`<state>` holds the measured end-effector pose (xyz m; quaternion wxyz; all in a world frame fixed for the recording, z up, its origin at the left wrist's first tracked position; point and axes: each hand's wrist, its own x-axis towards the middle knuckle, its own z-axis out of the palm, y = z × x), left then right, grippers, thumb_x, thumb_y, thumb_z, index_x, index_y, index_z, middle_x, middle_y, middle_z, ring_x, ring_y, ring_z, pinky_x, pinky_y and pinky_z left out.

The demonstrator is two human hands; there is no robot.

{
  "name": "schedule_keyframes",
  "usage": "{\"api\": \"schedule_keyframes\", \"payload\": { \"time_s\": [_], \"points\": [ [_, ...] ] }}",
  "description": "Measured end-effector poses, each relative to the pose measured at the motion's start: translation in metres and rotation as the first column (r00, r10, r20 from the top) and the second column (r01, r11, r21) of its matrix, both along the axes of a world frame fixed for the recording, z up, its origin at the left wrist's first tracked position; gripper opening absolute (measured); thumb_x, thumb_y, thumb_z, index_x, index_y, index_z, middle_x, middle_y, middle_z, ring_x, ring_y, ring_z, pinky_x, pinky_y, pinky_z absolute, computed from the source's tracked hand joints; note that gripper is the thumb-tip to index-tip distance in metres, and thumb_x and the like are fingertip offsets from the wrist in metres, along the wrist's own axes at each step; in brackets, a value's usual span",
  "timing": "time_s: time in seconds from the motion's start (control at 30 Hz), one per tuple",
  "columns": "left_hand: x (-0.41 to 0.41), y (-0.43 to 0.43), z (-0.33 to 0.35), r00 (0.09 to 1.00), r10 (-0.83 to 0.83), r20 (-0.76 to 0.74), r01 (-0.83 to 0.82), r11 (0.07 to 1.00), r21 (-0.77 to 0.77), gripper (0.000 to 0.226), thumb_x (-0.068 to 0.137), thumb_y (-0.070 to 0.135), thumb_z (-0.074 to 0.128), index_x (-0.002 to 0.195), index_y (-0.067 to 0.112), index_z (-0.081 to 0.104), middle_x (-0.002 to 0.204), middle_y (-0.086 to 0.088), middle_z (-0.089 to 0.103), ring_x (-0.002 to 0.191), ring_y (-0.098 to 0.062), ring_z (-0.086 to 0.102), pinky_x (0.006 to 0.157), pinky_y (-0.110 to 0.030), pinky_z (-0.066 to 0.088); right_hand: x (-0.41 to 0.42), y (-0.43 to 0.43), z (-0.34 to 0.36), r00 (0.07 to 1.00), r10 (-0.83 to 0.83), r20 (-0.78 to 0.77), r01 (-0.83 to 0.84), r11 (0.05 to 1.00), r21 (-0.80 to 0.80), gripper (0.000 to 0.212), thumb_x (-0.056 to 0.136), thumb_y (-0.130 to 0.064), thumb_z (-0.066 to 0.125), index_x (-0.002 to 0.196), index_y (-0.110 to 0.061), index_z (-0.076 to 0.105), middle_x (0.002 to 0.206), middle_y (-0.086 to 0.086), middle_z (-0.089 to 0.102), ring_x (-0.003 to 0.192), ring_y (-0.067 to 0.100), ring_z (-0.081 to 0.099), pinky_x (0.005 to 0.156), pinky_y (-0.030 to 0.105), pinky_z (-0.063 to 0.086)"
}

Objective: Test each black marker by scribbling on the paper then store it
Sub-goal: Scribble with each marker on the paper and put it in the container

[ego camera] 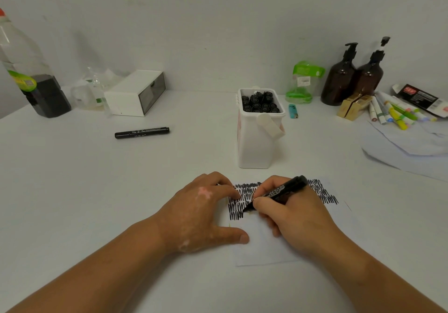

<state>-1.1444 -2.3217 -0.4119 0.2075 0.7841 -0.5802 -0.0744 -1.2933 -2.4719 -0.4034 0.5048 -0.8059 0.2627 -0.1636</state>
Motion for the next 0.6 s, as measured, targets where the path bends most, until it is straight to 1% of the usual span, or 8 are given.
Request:
{"api": "schedule_keyframes", "payload": {
  "time_s": [0.03, 0.13, 0.2, 0.3, 0.33, 0.4, 0.5, 0.6],
  "points": [
    [0.0001, 0.0000, 0.0000, 1.000, 0.001, 0.001, -0.001, 1.000, 0.002, 0.077, 0.064, 0.081, 0.065, 0.127, 0.038, 0.058, 0.125, 0.025, 0.046, 0.117, 0.002, 0.045, 0.102, -0.024, 0.042, 0.0003, 0.0003, 0.0006, 1.000, 0.006, -0.011, -0.006, 1.000, -0.005, 0.003, 0.075, -0.025, 0.070, 0.075, -0.027, 0.071, 0.056, -0.002, 0.067, 0.045, 0.010, 0.058, 0.047, 0.023, 0.047],
    [0.0002, -0.0001, 0.0003, 1.000, 0.002, 0.004, -0.002, 1.000, 0.005, 0.076, 0.064, 0.081, 0.065, 0.127, 0.039, 0.058, 0.124, 0.026, 0.046, 0.116, 0.002, 0.045, 0.101, -0.023, 0.041, -0.0001, 0.0004, 0.0010, 0.999, 0.016, -0.032, -0.017, 0.999, -0.032, 0.014, 0.065, -0.034, 0.065, 0.076, -0.027, 0.071, 0.057, -0.005, 0.068, 0.047, 0.006, 0.057, 0.050, 0.025, 0.045],
    [0.0003, 0.0001, 0.0007, 1.000, 0.003, 0.000, -0.003, 1.000, 0.007, 0.076, 0.064, 0.081, 0.065, 0.126, 0.039, 0.058, 0.124, 0.026, 0.046, 0.116, 0.002, 0.045, 0.101, -0.022, 0.041, 0.0000, -0.0004, -0.0001, 1.000, 0.002, -0.030, -0.003, 0.999, -0.040, 0.012, 0.067, -0.034, 0.066, 0.077, -0.028, 0.071, 0.058, -0.005, 0.069, 0.048, 0.005, 0.057, 0.051, 0.026, 0.045],
    [0.0005, -0.0002, 0.0005, 1.000, 0.003, 0.003, -0.003, 1.000, 0.012, 0.076, 0.063, 0.082, 0.065, 0.126, 0.039, 0.058, 0.124, 0.026, 0.046, 0.116, 0.002, 0.045, 0.101, -0.023, 0.041, 0.0007, -0.0027, -0.0023, 1.000, -0.025, -0.014, 0.025, 0.999, -0.024, 0.001, 0.077, -0.028, 0.070, 0.078, -0.028, 0.070, 0.059, -0.005, 0.069, 0.049, 0.006, 0.058, 0.053, 0.028, 0.046],
    [0.0005, -0.0003, 0.0003, 1.000, 0.002, 0.005, -0.002, 1.000, 0.012, 0.077, 0.063, 0.082, 0.065, 0.126, 0.039, 0.058, 0.124, 0.026, 0.046, 0.116, 0.002, 0.045, 0.101, -0.023, 0.041, 0.0009, -0.0032, -0.0029, 1.000, -0.028, -0.013, 0.028, 0.999, -0.021, 0.002, 0.078, -0.026, 0.071, 0.078, -0.028, 0.070, 0.059, -0.006, 0.069, 0.049, 0.006, 0.058, 0.053, 0.028, 0.046],
    [0.0007, -0.0003, 0.0000, 1.000, 0.002, 0.001, -0.002, 1.000, 0.007, 0.077, 0.063, 0.083, 0.064, 0.126, 0.039, 0.058, 0.124, 0.026, 0.046, 0.116, 0.002, 0.045, 0.101, -0.023, 0.042, 0.0010, -0.0033, -0.0017, 1.000, -0.021, -0.023, 0.020, 0.999, -0.026, 0.002, 0.077, -0.027, 0.070, 0.078, -0.027, 0.070, 0.059, -0.006, 0.069, 0.049, 0.004, 0.057, 0.052, 0.023, 0.044],
    [0.0005, -0.0001, 0.0003, 1.000, 0.002, 0.000, -0.002, 1.000, 0.007, 0.078, 0.063, 0.083, 0.064, 0.126, 0.038, 0.059, 0.124, 0.026, 0.046, 0.116, 0.003, 0.045, 0.102, -0.023, 0.042, -0.0003, -0.0024, 0.0001, 0.999, 0.003, -0.049, -0.005, 0.998, -0.056, 0.017, 0.067, -0.036, 0.065, 0.078, -0.025, 0.070, 0.059, -0.007, 0.067, 0.048, 0.003, 0.054, 0.046, 0.013, 0.038],
    [-0.0003, -0.0004, 0.0019, 1.000, 0.004, 0.008, -0.004, 1.000, 0.026, 0.077, 0.064, 0.082, 0.065, 0.127, 0.039, 0.057, 0.125, 0.026, 0.046, 0.117, 0.003, 0.045, 0.102, -0.022, 0.041, -0.0010, -0.0027, 0.0004, 1.000, 0.000, -0.028, -0.002, 0.998, -0.066, 0.017, 0.065, -0.036, 0.064, 0.076, -0.025, 0.070, 0.059, -0.006, 0.067, 0.047, 0.002, 0.053, 0.045, 0.011, 0.037]
  ]
}}
